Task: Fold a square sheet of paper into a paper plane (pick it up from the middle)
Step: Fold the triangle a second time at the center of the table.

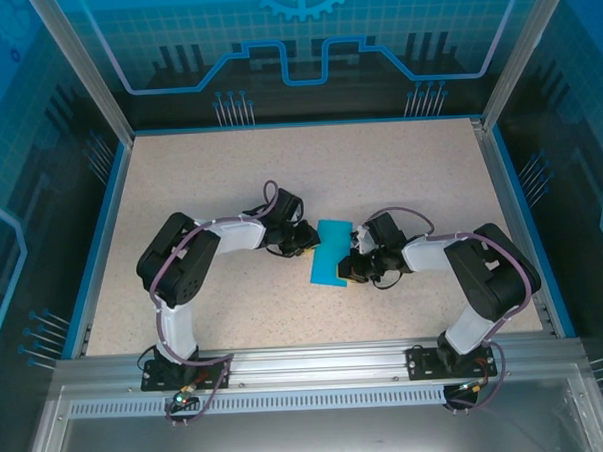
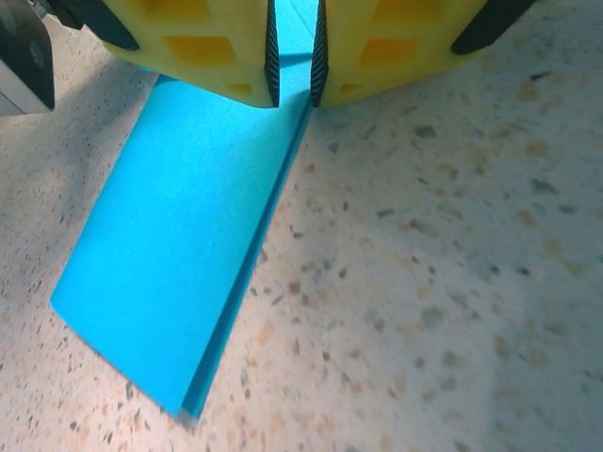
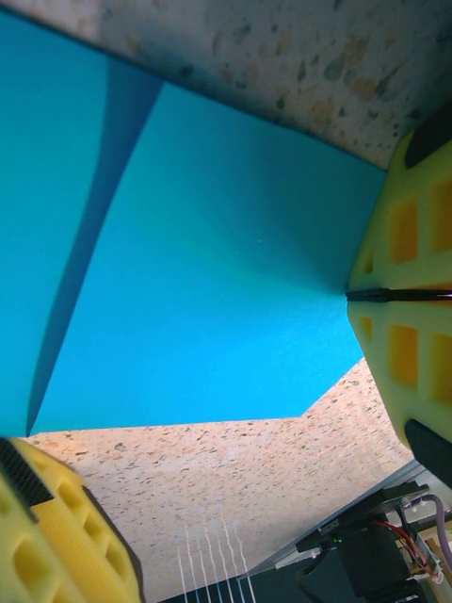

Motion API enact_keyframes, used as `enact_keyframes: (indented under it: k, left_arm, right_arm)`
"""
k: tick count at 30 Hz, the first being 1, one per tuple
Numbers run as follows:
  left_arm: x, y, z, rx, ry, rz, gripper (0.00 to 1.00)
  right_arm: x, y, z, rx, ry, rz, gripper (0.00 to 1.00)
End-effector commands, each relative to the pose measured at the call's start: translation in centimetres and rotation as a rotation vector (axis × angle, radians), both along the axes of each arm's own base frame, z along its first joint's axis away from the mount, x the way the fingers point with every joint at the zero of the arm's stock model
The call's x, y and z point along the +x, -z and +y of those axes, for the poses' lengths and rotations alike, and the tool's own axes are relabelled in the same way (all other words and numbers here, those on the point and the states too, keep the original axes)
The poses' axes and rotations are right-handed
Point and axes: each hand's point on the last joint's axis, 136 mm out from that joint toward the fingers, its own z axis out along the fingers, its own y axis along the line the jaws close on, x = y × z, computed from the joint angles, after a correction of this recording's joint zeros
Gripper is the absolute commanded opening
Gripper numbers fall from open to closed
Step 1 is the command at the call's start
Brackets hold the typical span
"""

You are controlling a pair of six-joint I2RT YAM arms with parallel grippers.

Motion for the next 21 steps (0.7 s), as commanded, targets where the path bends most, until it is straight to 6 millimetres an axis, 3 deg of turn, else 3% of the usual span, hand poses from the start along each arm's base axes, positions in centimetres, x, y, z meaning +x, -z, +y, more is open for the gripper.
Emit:
enact_keyframes:
  k: [1, 7, 11, 16, 21]
  left_arm:
    - [1.4, -1.8, 0.4, 0.009, 0.009, -0.080, 0.22]
    - [0.8, -5.1, -1.4, -0.092, 0.084, -0.134, 0.24]
    - [-0.8, -5.9, -3.4, -0.164, 0.158, -0.134, 0.24]
    - [-2.5, -3.4, -4.9, -0.175, 0.202, -0.071, 0.22]
    - [-2.8, -0.4, -4.3, -0.148, 0.155, -0.008, 0.21]
  right_arm:
    - [-2.4, 2.4, -1.6, -0.077, 0.001, 0.104, 0.10]
    - [-2.1, 2.2, -1.5, -0.076, 0.004, 0.099, 0.10]
    - [-1.9, 2.0, -1.4, -0.072, 0.006, 0.095, 0.10]
    - [-1.6, 1.6, -1.2, -0.070, 0.005, 0.089, 0.10]
    - [-1.2, 0.8, -0.8, -0.059, -0.001, 0.077, 0.10]
